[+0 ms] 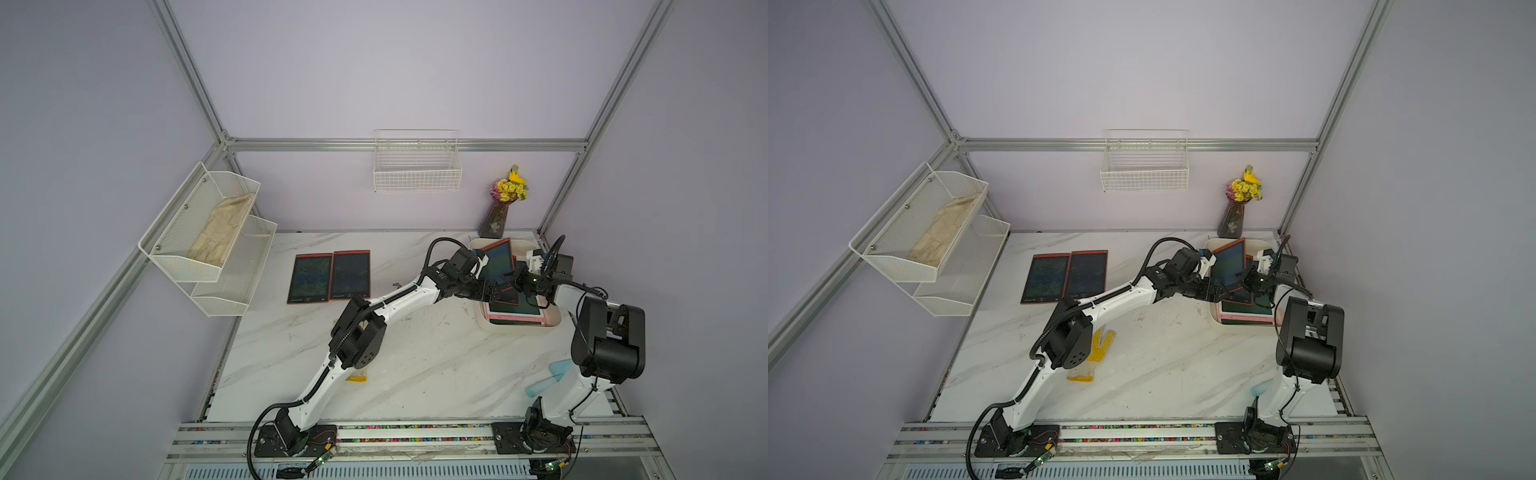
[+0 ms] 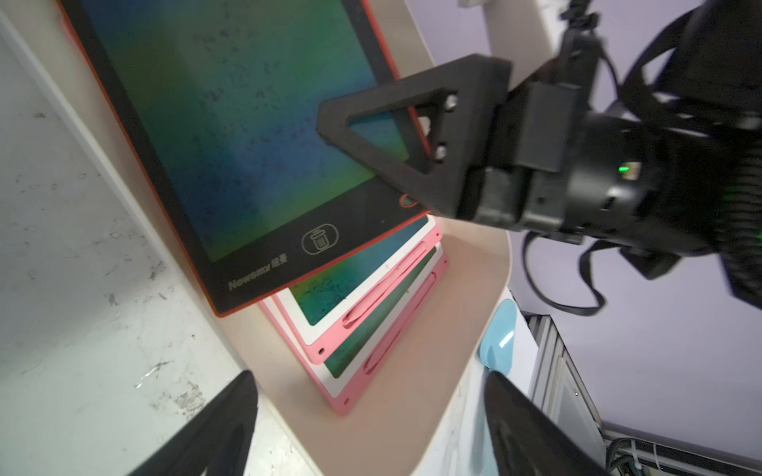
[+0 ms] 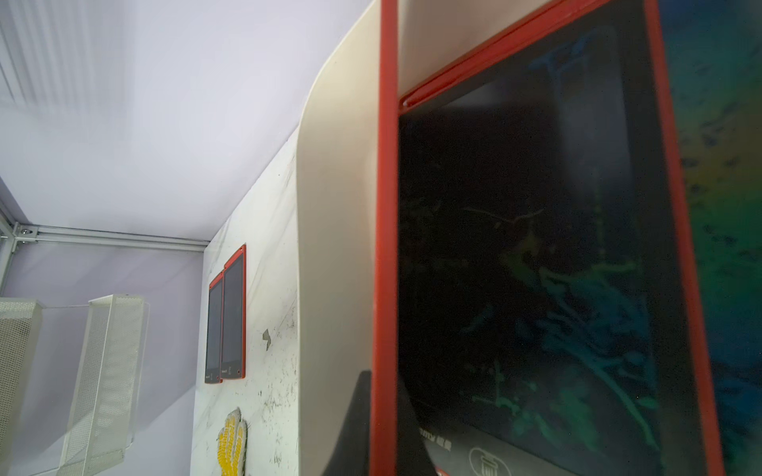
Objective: Take out the writing tablet from the storage box
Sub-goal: Pick up the writing tablet from the storage box.
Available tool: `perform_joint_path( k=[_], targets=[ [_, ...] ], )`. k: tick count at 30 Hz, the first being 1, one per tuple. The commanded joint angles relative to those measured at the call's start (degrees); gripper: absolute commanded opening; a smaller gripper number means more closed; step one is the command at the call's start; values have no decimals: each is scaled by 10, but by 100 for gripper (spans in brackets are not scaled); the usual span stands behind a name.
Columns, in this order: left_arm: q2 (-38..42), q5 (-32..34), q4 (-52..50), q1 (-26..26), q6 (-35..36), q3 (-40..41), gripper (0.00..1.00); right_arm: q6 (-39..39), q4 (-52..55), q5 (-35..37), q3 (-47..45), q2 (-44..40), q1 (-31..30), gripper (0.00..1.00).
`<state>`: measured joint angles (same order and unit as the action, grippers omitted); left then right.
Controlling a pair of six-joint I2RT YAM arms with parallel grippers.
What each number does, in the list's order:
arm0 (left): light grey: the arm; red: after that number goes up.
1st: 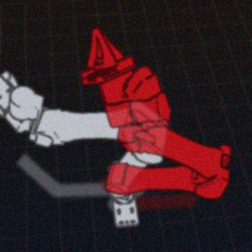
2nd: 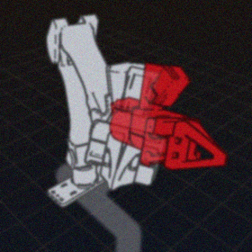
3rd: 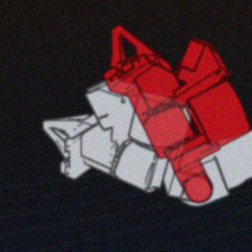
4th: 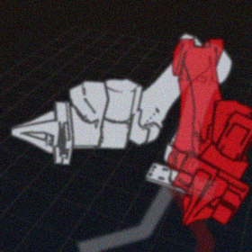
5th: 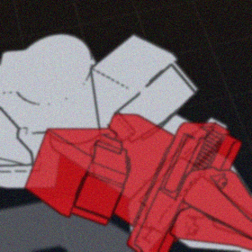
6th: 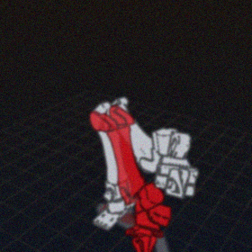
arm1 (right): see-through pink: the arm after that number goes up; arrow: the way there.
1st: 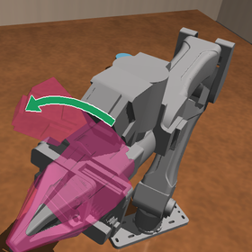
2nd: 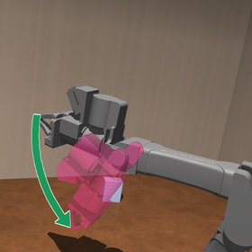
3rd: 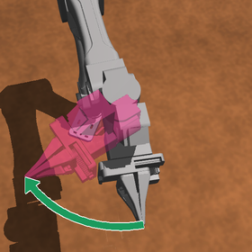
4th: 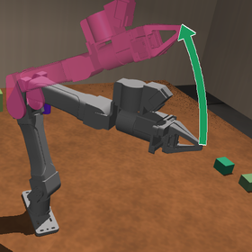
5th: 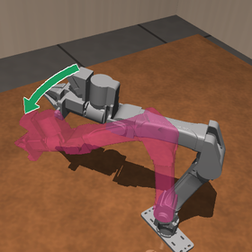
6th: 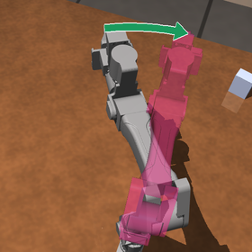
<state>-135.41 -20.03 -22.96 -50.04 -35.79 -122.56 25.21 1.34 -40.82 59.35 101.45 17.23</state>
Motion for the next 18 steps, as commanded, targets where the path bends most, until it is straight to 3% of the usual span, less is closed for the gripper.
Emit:
perform_joint_path(
  k=[1,18],
  targets=[
    [62,5,39,3,25,31,85,-2,7,8,4,-22,3,0],
    [171,77,7,18,70,131,85,32,24,11,5,-122,9,0]
  ],
)
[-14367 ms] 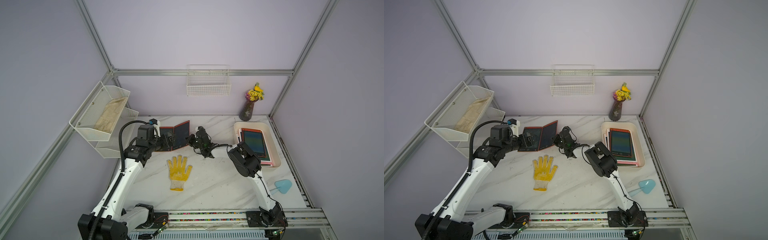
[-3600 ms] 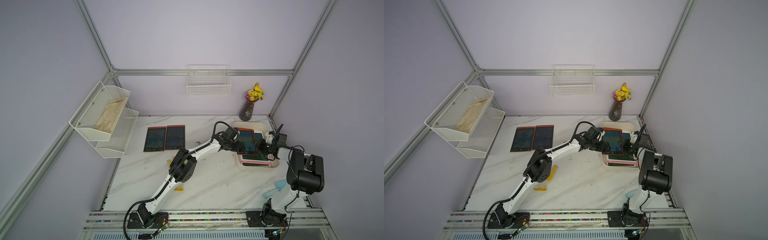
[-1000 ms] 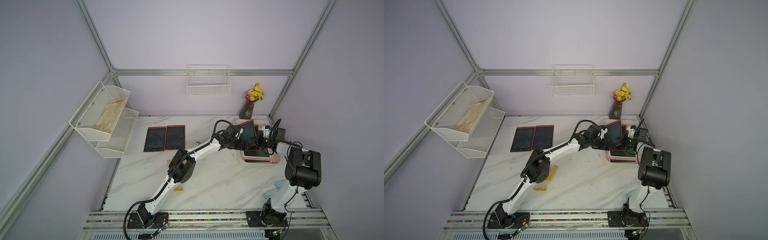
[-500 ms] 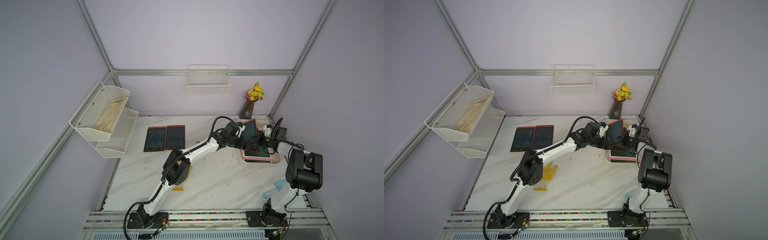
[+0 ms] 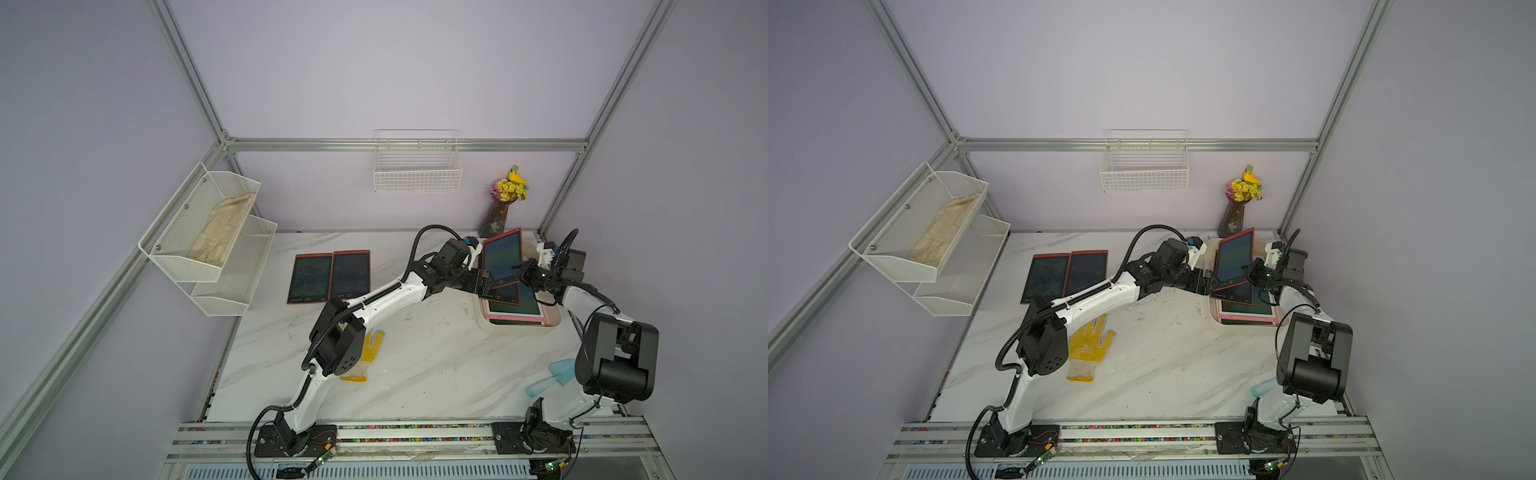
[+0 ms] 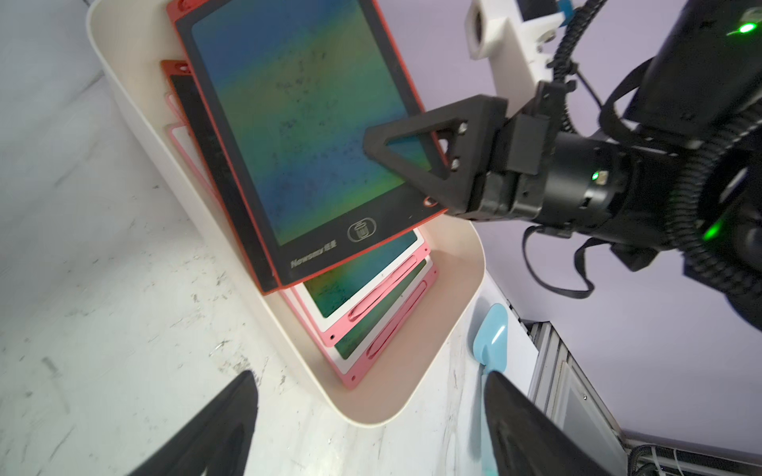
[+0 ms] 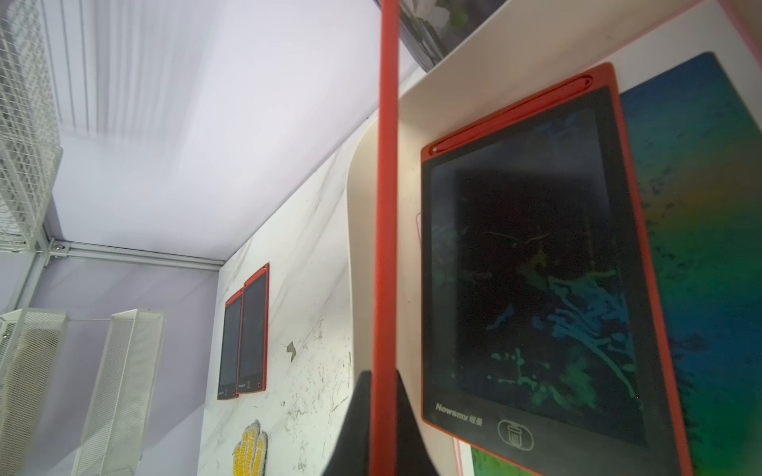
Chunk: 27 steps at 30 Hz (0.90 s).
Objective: Take out the writing tablet from the storage box
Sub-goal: Pick up the writing tablet from the storage box.
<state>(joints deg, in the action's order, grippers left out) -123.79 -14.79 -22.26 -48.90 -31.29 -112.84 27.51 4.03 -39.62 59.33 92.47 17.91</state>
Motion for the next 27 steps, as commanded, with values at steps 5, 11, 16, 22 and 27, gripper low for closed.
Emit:
perform_joint_path(
  k=[5,11,16,22,27],
  targets=[
    [115,65,-7,16,38,93,85,18,11,7,4,-70,2,0],
    [188,107,-15,27,47,169,85,14,46,22,13,-118,2,0],
    [251,145,-36,34,60,228,85,17,73,24,20,-167,0,0],
    [327,178,-54,50,67,292,85,35,91,36,27,-213,-26,0],
    [384,196,-67,68,67,341,86,65,90,95,41,-230,-114,0]
  ],
)
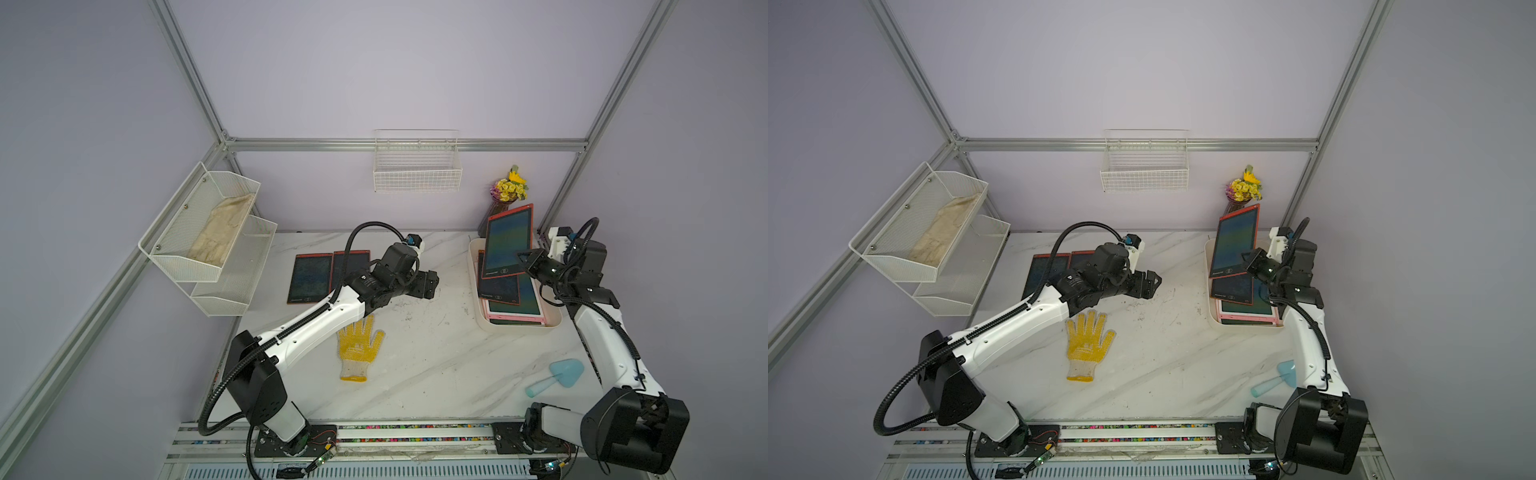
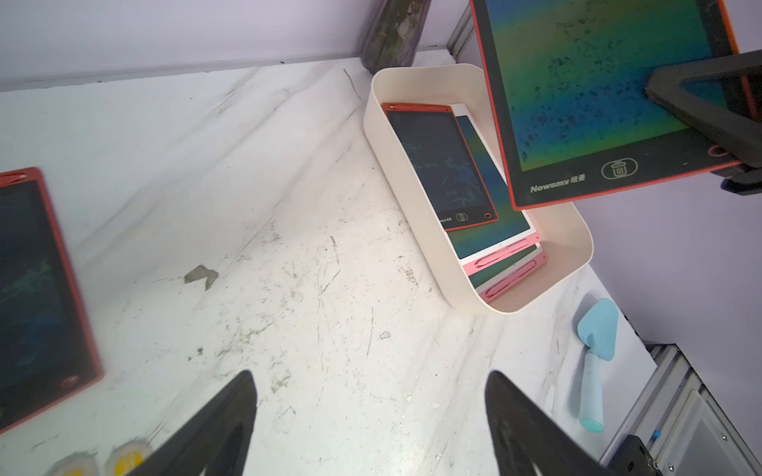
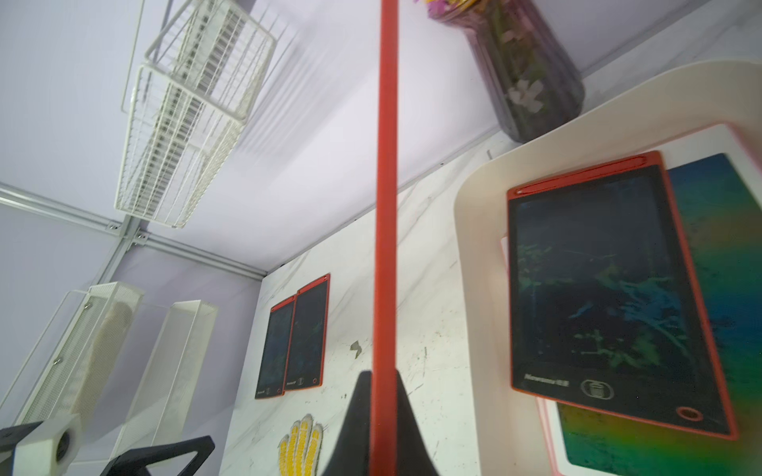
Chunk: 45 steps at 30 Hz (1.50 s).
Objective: Take out the writing tablet from the storage box
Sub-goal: Pick up the writing tablet from the storage box, then place the writing tablet at the center of the board.
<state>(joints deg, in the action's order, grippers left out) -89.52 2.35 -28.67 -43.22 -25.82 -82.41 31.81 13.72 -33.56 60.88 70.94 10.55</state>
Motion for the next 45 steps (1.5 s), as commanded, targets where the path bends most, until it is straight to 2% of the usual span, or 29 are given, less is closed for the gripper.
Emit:
perform_joint_path(
  k=[1,10,16,19,30,35,39,45],
  targets=[
    [52,26,-4,15,11,46,86,27,-8,44,29,-15,-57,0],
    [158,44,-24,59,1,123,87,84,-68,113,30,18,-195,0],
    [200,43,-42,94,-2,147,87,117,-137,149,32,99,-297,0],
    [210,31,-50,111,-1,151,88,122,-168,153,43,137,-325,0],
    [247,35,-71,162,0,180,87,136,-243,151,93,285,-367,0],
    [258,45,-70,175,-5,193,88,145,-297,151,111,352,-369,0],
    [260,61,-68,181,-11,201,88,135,-301,152,145,413,-369,0],
    [263,82,-64,187,-16,211,88,147,-331,141,158,457,-368,0]
  ],
)
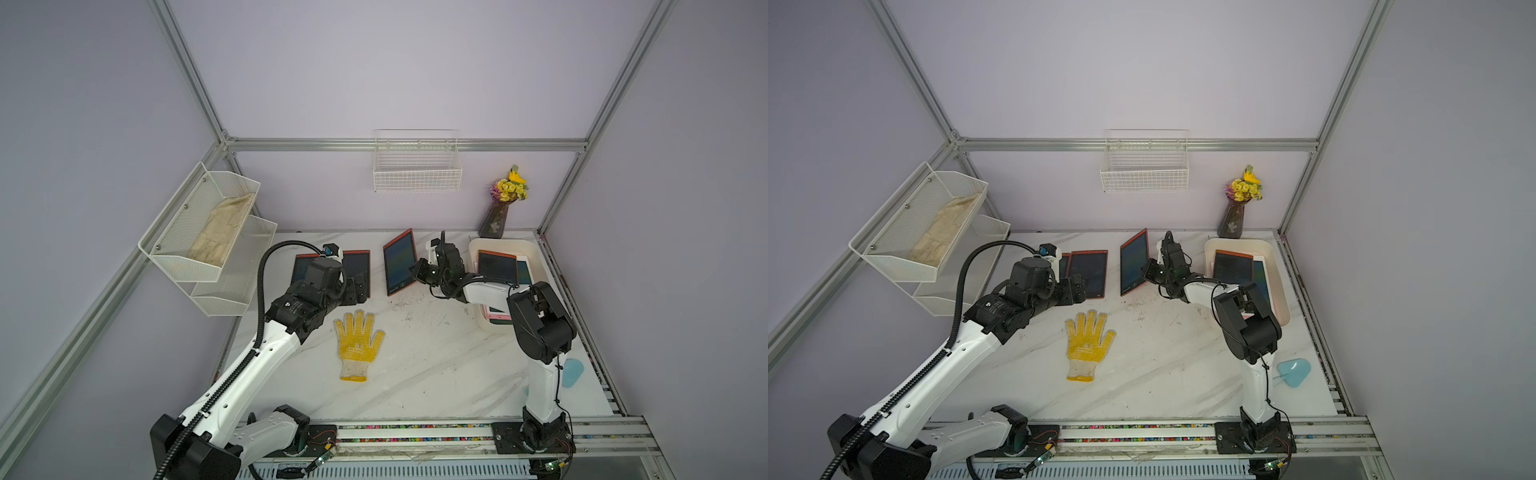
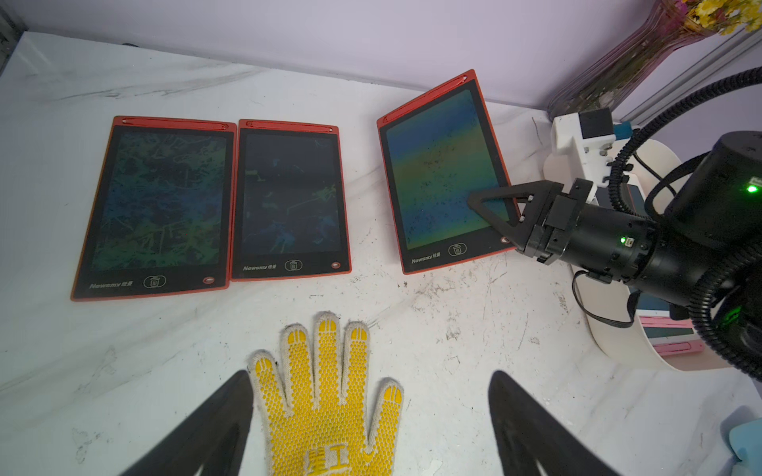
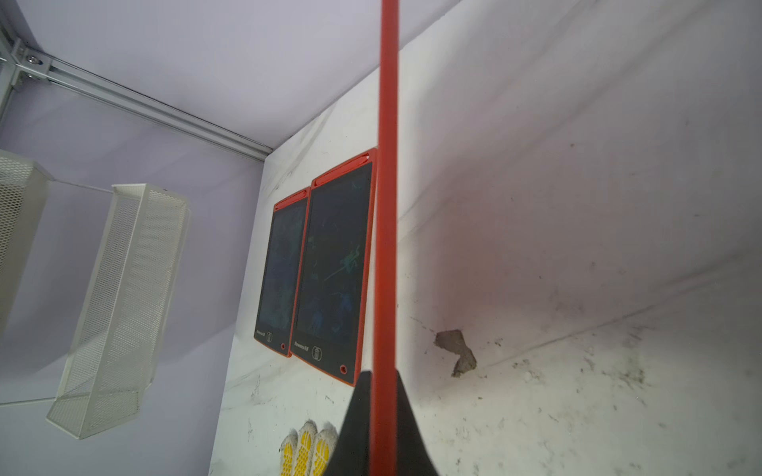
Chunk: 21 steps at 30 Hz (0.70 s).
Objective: Take out the writing tablet from the storage box
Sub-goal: Place the writing tablet at the center of the board.
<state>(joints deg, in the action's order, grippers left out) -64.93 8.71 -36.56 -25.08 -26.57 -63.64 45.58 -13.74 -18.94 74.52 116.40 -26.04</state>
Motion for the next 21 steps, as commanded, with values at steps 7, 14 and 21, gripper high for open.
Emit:
perform_joint_path(
  k=[7,14,21],
  targets=[
    [17,14,20,10,-8,36,88,29,-88,-20,26,32,-2,0],
    [15,7,25,13,-9,41,89,44,-117,-31,30,60,-2,0],
    [19,3,26,18,-7,47,89,63,-136,-43,38,81,-4,0]
  ],
)
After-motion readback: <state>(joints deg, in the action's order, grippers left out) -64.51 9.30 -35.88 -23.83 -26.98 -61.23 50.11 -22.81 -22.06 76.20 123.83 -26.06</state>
